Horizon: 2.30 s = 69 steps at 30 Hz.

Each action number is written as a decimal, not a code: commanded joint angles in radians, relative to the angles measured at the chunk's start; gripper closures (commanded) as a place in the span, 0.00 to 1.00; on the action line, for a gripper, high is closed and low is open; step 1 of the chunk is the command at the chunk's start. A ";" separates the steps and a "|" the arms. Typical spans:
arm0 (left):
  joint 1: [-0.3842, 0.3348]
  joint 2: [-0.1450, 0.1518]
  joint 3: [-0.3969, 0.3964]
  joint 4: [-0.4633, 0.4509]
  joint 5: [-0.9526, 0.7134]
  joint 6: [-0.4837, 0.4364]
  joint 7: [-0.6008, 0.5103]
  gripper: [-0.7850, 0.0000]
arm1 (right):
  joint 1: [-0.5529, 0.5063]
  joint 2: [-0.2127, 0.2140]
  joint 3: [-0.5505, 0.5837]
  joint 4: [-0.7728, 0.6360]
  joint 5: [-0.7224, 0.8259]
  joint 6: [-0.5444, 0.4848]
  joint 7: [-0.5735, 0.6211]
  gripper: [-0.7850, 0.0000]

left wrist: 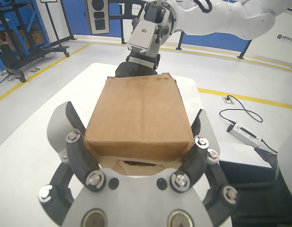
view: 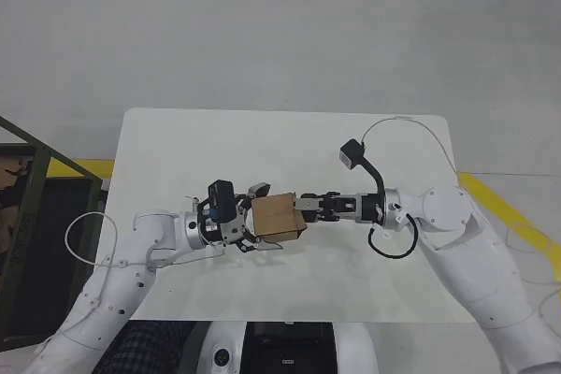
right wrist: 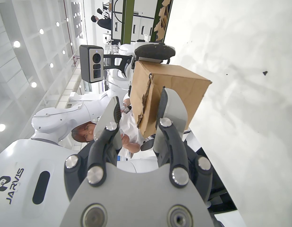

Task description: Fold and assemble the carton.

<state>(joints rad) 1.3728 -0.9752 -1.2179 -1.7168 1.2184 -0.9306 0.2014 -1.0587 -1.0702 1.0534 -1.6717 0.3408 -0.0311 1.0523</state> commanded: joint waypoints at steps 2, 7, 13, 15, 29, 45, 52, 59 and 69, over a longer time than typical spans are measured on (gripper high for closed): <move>0.000 0.000 -0.001 0.003 0.000 0.004 0.002 0.00 | -0.015 0.003 0.011 -0.010 0.012 -0.004 0.006 0.62; -0.001 -0.002 -0.003 0.011 -0.009 0.008 0.007 0.01 | -0.029 0.004 0.015 -0.021 0.020 -0.009 0.011 0.72; -0.004 -0.003 0.000 0.012 -0.015 0.008 0.004 0.04 | -0.029 0.002 0.005 -0.012 0.022 -0.010 0.010 0.76; -0.005 -0.004 0.003 0.013 -0.016 0.006 0.003 0.04 | -0.026 0.001 0.002 -0.009 0.024 -0.012 0.011 0.78; -0.006 -0.005 0.008 0.003 -0.020 -0.008 -0.005 0.19 | -0.011 -0.003 -0.012 0.006 0.023 -0.019 0.008 0.78; 0.003 -0.005 -0.009 0.010 -0.038 -0.004 0.004 0.27 | -0.049 0.015 0.068 -0.032 0.008 -0.010 0.018 0.76; 0.002 -0.006 -0.016 0.018 -0.041 0.008 0.005 0.25 | -0.100 0.026 0.080 -0.108 -0.016 0.019 0.056 0.82; 0.000 -0.007 -0.017 0.019 -0.041 0.010 0.003 0.25 | -0.096 0.027 0.063 -0.130 -0.031 0.033 0.060 0.89; 0.003 -0.008 -0.017 0.017 -0.039 0.009 0.005 0.25 | -0.056 0.015 0.013 -0.085 -0.015 0.012 0.050 0.89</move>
<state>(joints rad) 1.3756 -0.9833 -1.2356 -1.7017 1.1790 -0.9220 0.2078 -1.1163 -1.0546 1.0657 -1.7582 0.3258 -0.0176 1.1049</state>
